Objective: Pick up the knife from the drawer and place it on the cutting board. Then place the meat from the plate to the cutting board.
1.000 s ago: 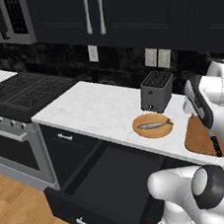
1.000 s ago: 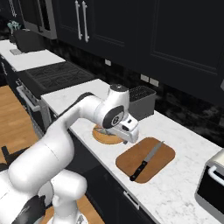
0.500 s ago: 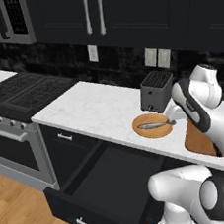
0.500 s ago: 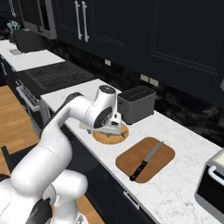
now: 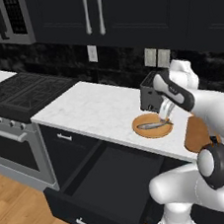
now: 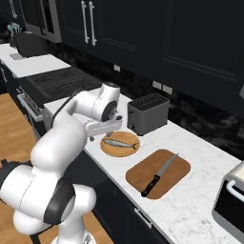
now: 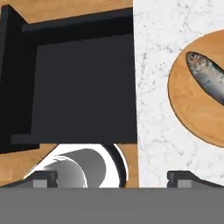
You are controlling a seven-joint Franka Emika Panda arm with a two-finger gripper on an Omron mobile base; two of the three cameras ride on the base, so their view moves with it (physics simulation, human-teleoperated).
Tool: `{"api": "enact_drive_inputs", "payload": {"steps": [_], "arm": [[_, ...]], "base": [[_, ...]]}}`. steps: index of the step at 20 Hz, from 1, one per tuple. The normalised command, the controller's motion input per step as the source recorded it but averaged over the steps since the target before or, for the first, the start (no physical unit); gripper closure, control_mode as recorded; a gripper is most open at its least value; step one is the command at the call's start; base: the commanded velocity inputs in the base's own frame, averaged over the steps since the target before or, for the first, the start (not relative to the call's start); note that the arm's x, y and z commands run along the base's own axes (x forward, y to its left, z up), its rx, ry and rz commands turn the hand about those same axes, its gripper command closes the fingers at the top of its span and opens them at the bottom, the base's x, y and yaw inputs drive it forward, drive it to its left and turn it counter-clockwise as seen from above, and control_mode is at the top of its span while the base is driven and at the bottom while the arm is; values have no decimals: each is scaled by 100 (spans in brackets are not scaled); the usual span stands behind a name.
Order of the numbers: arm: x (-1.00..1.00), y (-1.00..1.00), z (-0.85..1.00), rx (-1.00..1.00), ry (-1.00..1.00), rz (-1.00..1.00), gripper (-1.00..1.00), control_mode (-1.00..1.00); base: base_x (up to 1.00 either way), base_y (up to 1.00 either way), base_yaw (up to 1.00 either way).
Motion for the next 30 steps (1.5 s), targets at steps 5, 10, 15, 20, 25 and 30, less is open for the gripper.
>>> {"api": "enact_drive_inputs", "payload": {"steps": [5,10,15,20,25,30], "arm": [[42,25,0,-31,-13,33,-100,-100],[3,-6,-7,-5,0,5,-100,-100],[25,-6,-25,0,0,9,-100,-100],[20,0,-34,0,0,12,-100,-100],[30,0,-29,0,0,7,-100,-100],[34,0,-21,0,0,1,-100,-100]], "base": [[0,0,0],[0,0,0],[0,0,0],[0,0,0],[0,0,0],[0,0,0]]}}
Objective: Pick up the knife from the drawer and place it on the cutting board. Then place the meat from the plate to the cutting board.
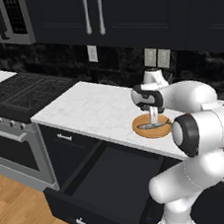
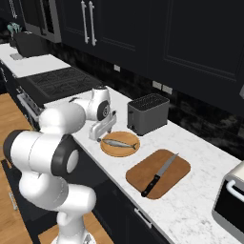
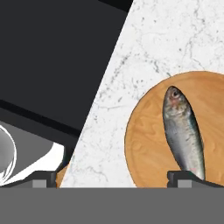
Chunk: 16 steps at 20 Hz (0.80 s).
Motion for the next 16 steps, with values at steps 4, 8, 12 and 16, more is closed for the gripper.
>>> {"api": "enact_drive_inputs", "payload": {"steps": [4,8,12,16], "arm": [[30,0,-20,0,0,0,-100,-100],[27,0,-21,0,0,0,-100,-100],[18,0,-22,0,0,0,-100,-100],[19,0,-25,0,0,0,-100,-100]], "base": [[0,0,0],[0,0,0],[0,0,0],[0,0,0]]}}
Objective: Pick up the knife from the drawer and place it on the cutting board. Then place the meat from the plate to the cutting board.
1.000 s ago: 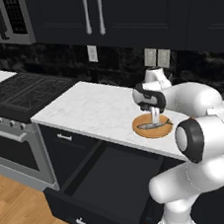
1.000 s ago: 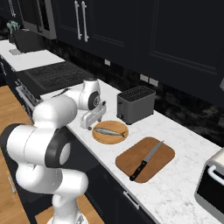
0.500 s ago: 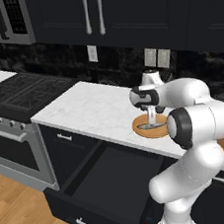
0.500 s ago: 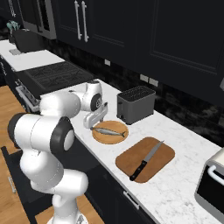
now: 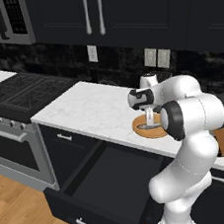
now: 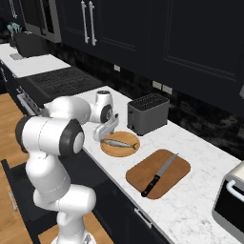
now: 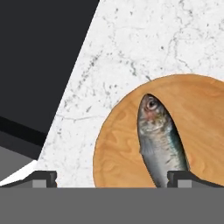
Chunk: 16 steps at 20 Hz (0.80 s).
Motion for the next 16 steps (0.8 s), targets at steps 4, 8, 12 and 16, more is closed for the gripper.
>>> {"api": "enact_drive_inputs", "payload": {"steps": [4,8,12,16], "arm": [[14,0,-22,0,0,0,-100,-100],[26,-12,-25,0,0,0,-100,-100],[36,-19,-19,0,0,0,-100,-100],[30,-9,-18,0,0,0,-100,-100]], "base": [[0,0,0],[0,0,0],[0,0,0],[0,0,0]]}}
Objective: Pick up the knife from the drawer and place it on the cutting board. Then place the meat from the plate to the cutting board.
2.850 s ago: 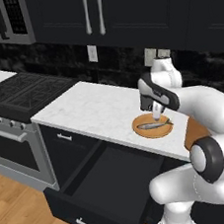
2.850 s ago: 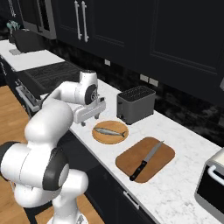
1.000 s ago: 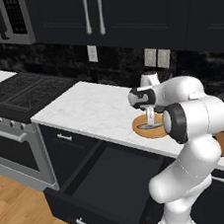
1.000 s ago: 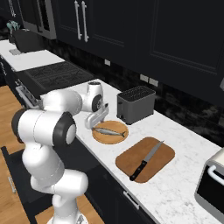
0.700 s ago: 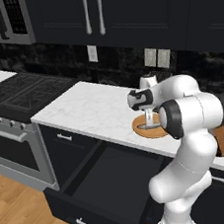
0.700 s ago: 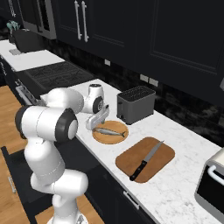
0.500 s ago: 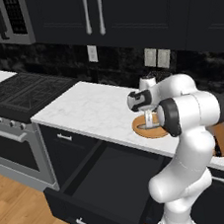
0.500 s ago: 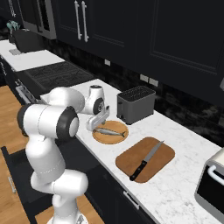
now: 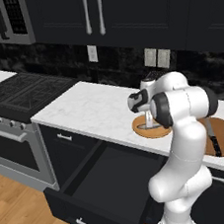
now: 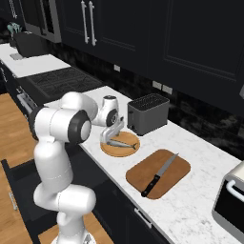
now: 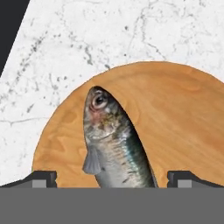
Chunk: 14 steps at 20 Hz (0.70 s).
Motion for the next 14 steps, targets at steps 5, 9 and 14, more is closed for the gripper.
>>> {"api": "enact_drive_inputs", "payload": {"steps": [5,9,14], "arm": [[12,-1,-17,0,0,0,-100,-100],[1,0,-19,0,0,0,-100,-100],[2,0,-18,0,0,0,-100,-100]], "base": [[0,0,0],[0,0,0],[0,0,0]]}}
